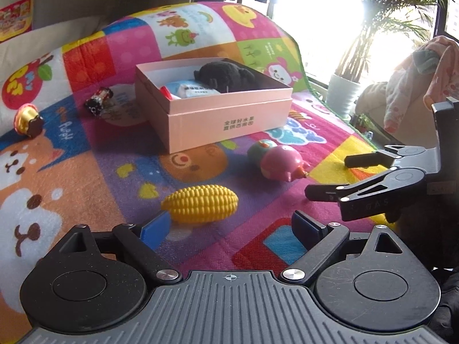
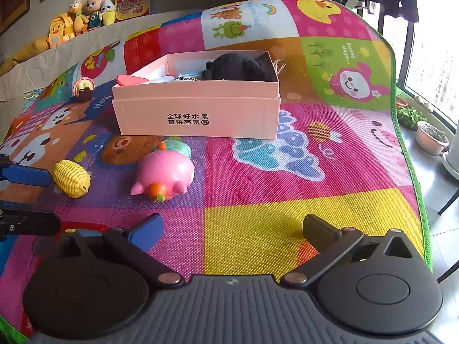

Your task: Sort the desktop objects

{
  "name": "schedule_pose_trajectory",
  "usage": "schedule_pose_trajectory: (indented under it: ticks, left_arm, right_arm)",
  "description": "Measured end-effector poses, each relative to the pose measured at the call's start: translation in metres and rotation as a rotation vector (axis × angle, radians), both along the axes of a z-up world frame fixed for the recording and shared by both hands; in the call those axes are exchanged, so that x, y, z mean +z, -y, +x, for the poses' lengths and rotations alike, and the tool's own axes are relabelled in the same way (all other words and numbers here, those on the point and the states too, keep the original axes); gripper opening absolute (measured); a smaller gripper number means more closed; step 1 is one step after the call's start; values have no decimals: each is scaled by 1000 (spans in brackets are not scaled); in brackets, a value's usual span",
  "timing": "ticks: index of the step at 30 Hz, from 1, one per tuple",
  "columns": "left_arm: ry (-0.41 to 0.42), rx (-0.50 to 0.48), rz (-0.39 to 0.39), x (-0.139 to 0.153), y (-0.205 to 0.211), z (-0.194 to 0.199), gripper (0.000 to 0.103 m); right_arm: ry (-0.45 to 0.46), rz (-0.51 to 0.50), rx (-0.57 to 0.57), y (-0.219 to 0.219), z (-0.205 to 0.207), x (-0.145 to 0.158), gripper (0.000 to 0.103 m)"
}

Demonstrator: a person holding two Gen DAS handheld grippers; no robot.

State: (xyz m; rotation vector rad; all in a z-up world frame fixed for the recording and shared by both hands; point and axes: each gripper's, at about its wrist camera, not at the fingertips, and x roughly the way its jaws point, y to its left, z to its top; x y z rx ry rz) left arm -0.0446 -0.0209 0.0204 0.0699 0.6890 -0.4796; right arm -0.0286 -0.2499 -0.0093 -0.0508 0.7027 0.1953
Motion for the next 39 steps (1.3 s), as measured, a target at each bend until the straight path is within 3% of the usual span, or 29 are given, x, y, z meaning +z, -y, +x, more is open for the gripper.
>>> schedule_pose_trajectory:
  ticks: [5, 10, 21, 24, 28, 36, 39]
  left_arm:
    - [13, 72, 40, -1, -7, 10, 96]
    - [-12, 137, -8, -4, -12, 22, 97]
    - [7, 68, 8, -11, 14, 22, 96]
    - [22, 78, 26, -13, 17, 27, 92]
    - [28, 72, 37, -13, 17, 32, 72]
    - [61, 78, 16, -3, 1, 13, 72]
    - [56, 116, -6, -1, -14, 7, 72]
  right_arm:
    - [0, 0, 0, 1, 0, 0, 103]
    - [0, 0, 0, 1, 0, 0, 103]
    - [0, 0, 0, 0, -1, 1, 103]
    - [0, 0, 0, 0, -1, 1, 103]
    - [1, 2, 9, 0, -2, 1, 103]
    - [79, -11, 158, -31, -7, 24, 102]
    - [92, -48, 167, -45, 7, 27, 91]
